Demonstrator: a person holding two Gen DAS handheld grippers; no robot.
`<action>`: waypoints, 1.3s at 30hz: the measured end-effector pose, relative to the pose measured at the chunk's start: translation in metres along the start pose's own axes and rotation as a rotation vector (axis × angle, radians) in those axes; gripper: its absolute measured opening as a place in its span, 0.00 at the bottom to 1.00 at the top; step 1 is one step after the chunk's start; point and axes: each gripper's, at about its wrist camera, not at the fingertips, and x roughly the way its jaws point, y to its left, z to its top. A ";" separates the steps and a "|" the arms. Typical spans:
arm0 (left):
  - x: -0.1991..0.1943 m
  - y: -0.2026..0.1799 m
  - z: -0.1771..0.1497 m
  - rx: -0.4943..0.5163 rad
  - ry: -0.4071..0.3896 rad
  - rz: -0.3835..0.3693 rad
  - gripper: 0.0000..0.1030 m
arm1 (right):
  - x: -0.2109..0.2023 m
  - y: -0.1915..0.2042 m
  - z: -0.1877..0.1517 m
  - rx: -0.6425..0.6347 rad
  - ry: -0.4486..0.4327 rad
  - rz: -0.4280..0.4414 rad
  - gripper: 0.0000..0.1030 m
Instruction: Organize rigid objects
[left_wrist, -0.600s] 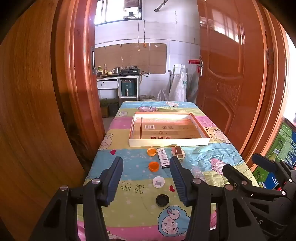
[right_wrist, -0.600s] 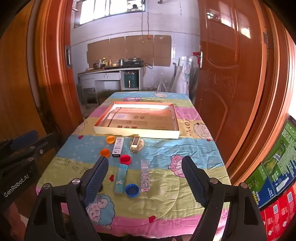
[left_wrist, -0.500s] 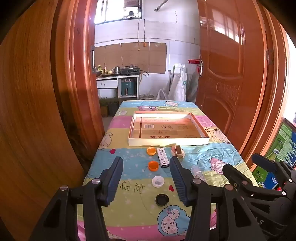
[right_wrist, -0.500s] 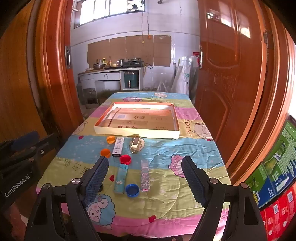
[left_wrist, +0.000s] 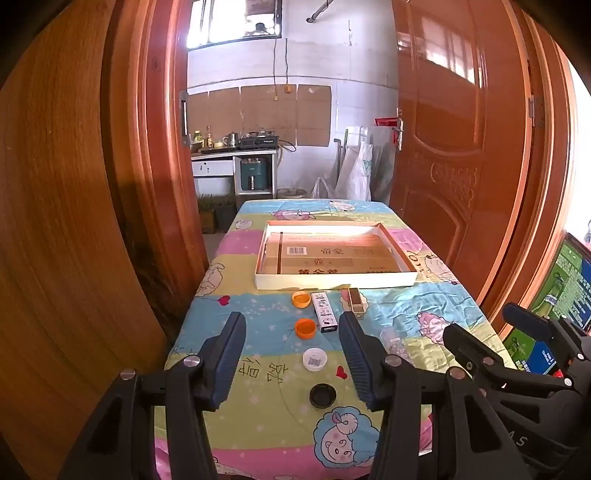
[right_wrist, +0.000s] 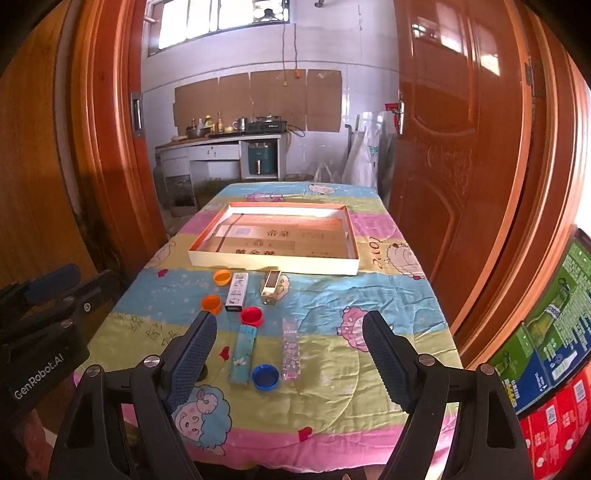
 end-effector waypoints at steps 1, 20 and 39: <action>0.000 0.000 0.000 0.000 0.000 0.000 0.51 | 0.000 0.000 0.000 0.000 0.000 0.000 0.80; 0.000 0.000 -0.001 -0.001 0.005 -0.007 0.51 | 0.001 0.001 -0.004 -0.006 -0.001 0.004 0.80; -0.004 -0.003 -0.003 0.003 0.011 -0.013 0.51 | 0.001 0.001 -0.004 -0.006 0.000 0.004 0.80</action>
